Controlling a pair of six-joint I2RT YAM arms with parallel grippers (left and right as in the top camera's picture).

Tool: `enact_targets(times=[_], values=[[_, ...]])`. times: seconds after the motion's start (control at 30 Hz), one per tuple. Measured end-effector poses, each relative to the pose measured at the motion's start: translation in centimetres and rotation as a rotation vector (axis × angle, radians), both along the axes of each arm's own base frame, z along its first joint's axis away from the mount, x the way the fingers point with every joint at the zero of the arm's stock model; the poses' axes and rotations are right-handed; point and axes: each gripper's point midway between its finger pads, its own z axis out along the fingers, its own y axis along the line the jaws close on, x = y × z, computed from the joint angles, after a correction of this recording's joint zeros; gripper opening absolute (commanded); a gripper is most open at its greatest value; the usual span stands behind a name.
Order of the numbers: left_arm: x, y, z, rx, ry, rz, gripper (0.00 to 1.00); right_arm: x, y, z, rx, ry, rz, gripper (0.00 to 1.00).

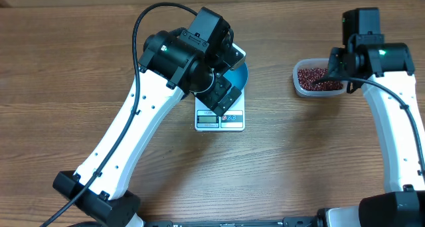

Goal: Scoop item into bowl and weigh 150g on scale
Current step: 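Lower the teal bowl onto the scale with the left gripper and release, then lower the blue scoop into the bean container with the right gripper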

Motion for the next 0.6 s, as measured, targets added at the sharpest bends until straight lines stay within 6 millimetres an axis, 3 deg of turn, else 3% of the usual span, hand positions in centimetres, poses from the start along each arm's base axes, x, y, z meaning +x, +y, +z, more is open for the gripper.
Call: enact_targets(times=[0.6], values=[[0.9, -0.6, 0.4, -0.024, -0.040, -0.003, 1.00, 1.9, -0.1, -4.1, -0.039, 0.121, 0.018, 0.04]])
